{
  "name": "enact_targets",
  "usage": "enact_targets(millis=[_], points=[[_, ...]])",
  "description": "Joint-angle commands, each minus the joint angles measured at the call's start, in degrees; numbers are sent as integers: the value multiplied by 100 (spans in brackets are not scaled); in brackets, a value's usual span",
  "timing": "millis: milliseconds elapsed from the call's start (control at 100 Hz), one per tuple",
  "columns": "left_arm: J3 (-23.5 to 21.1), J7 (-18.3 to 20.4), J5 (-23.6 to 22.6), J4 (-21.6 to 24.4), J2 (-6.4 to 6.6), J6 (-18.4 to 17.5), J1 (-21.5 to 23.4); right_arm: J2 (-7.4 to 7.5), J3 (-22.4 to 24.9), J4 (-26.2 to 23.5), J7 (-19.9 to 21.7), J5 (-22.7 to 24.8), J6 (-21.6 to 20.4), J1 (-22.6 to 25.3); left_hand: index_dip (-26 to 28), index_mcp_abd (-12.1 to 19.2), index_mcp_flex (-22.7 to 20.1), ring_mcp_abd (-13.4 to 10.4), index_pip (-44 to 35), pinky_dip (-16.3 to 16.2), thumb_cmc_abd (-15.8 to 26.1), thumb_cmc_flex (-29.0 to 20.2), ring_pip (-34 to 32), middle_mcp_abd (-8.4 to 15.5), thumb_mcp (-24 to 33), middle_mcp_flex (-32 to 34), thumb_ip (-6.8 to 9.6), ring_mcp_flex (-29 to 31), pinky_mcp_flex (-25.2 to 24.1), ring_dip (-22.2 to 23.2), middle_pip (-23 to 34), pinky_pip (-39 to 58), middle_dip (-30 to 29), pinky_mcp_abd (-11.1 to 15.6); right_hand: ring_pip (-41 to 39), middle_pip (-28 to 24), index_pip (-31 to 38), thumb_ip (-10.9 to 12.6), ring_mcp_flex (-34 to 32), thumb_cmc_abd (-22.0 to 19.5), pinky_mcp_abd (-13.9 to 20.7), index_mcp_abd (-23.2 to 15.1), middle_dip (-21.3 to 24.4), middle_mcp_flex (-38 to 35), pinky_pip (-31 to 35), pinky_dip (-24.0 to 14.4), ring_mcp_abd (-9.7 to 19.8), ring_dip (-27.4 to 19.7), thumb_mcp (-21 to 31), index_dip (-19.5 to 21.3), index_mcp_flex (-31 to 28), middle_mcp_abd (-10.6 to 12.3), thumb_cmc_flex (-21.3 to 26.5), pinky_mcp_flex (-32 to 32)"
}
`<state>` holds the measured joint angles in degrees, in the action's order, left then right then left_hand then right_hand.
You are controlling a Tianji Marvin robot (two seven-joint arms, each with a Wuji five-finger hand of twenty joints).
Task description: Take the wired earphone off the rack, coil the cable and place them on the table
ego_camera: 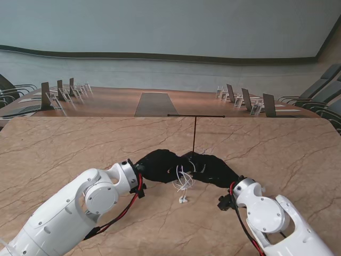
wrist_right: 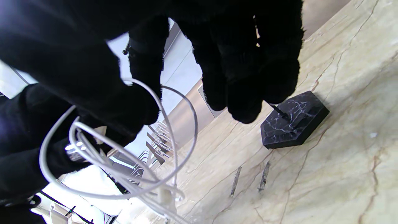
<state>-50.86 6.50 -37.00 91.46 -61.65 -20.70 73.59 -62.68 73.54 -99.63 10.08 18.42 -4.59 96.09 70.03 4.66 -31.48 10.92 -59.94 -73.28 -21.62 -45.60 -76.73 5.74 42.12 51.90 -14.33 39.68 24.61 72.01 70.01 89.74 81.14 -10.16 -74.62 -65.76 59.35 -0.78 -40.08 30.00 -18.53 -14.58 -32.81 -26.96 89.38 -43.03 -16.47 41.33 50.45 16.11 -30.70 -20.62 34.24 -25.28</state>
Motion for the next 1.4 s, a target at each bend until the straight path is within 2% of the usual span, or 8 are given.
enact_targets(millis=[0, 430, 540, 670, 770, 910, 1160, 1390], points=[[3, 47, -8, 17, -1, 6, 47, 5, 20, -24, -55, -80, -31, 46, 334, 277, -189, -54, -592, 0, 224, -176, -107, -35, -40, 71, 136, -7, 7, -13, 123, 195, 53, 47, 90, 60, -67, -237, 193, -161, 492, -233, -44, 258, 87, -34, 16, 114, -127, -142, 249, 116, -214, 155], [45, 122, -2, 1, 15, 21, 34, 3, 118, 10, -58, -65, 18, 65, 347, 274, -188, -55, -587, 6, 220, -181, -105, -36, -35, 67, 139, -7, -10, -14, 121, 181, 55, 52, 163, 144, -445, -130, 247, -455, 482, -344, 42, 325, 42, -64, -15, 243, -229, -417, 468, 95, -273, 236], [63, 117, -6, -6, 14, 21, 26, -6, 88, 24, -68, -117, 49, 42, 348, 280, -195, -56, -587, 7, 221, -178, -104, -31, -35, 73, 138, -6, -2, -14, 121, 182, 55, 52, 132, 88, -15, -187, 159, -486, 445, -336, 46, 203, 63, -91, -50, 277, -387, -465, 60, 43, 183, 181], [63, 123, -18, -2, 17, 26, 27, -16, 40, 38, -95, -138, 87, 13, 352, 287, -195, -56, -587, 9, 228, -177, -104, -30, -40, 72, 137, -6, -1, -14, 120, 181, 55, 55, 77, -49, 343, -142, 52, -805, 437, -401, 7, 94, 110, -112, -34, 285, -721, 39, -276, 25, 597, 89], [51, 127, -33, 3, 20, 31, 34, -29, 12, 58, -163, -113, 83, -3, 352, 277, -198, -56, -584, 10, 223, -181, -104, -37, -42, 79, 139, -6, -3, -13, 122, 182, 56, 53, -26, -257, 591, -41, -122, -853, 412, -474, -142, -122, 190, -132, -28, 280, -676, 995, -497, -3, 808, -76], [45, 127, -44, 8, 21, 37, 39, -49, -28, 124, -267, -117, -28, -41, 352, 283, -193, -56, -578, 12, 226, -182, -104, -33, -44, 69, 140, -6, -6, -13, 118, 180, 57, 53, -496, -496, 769, 10, -827, -597, 158, 150, -127, -1232, 534, -228, -72, 330, -49, 1441, -756, 78, 927, -674], [77, 120, -32, -7, 15, 49, 15, -12, -60, 84, -27, -336, -64, -74, 354, 283, -186, -58, -573, 15, 229, -188, -102, -37, -50, 63, 141, -9, -9, -14, 114, 177, 58, 57, -1168, -452, 949, -140, -1756, 197, -154, 908, -620, -2219, 1106, -326, -139, 272, 1014, 1079, -1143, -412, 1194, -1664], [119, 89, 4, -28, 0, 65, -9, -27, -150, -6, -10, -504, 115, -64, 354, 286, -187, -60, -570, 16, 235, -192, -101, -31, -61, 70, 139, -9, -5, -14, 113, 178, 57, 51, -837, -140, 1134, -417, -2264, 692, -420, 1191, -636, -2609, 1224, 124, -216, -104, 1639, 971, -1349, -547, 1377, -2239]])
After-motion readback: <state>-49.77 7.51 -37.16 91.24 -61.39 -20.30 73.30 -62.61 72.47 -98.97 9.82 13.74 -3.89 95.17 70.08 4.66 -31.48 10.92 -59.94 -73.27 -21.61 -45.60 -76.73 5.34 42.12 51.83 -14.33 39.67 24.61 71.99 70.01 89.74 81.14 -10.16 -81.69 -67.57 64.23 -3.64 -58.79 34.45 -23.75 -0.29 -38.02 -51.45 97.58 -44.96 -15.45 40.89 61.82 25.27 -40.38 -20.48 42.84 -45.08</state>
